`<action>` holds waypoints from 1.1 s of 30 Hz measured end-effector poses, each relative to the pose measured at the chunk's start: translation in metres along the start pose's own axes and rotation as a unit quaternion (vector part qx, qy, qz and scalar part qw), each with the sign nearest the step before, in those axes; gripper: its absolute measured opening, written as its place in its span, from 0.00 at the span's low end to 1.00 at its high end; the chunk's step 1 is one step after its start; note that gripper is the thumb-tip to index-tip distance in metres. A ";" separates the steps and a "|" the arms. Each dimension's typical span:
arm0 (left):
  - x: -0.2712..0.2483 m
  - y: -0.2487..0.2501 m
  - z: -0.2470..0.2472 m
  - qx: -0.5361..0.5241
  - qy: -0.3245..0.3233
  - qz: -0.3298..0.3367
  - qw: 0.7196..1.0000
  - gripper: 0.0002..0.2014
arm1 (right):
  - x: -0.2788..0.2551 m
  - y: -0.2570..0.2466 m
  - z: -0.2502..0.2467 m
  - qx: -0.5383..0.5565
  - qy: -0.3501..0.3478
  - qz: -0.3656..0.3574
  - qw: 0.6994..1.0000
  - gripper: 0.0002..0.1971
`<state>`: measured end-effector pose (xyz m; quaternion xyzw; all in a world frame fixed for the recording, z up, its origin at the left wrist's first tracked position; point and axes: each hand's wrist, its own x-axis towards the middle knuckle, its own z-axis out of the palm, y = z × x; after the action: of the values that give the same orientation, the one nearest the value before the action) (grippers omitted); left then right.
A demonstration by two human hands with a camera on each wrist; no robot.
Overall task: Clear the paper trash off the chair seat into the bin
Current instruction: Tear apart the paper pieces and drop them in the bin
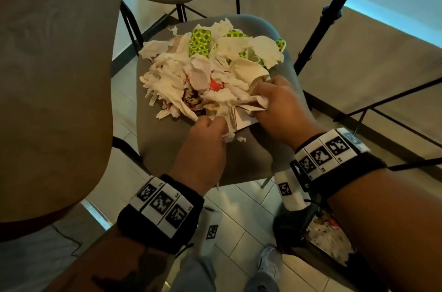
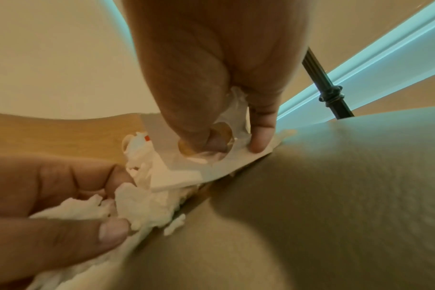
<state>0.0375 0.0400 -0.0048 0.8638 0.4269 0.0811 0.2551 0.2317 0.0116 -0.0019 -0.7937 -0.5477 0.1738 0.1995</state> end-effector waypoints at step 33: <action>-0.071 0.211 0.091 -0.250 -0.189 0.313 0.897 0.03 | -0.276 0.172 -0.082 0.251 0.175 0.327 0.894 0.08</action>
<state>0.1730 -0.1561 0.0301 0.8595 0.0441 0.0959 0.5002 0.3158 -0.3128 -0.0025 -0.8691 -0.1513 0.2194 0.4167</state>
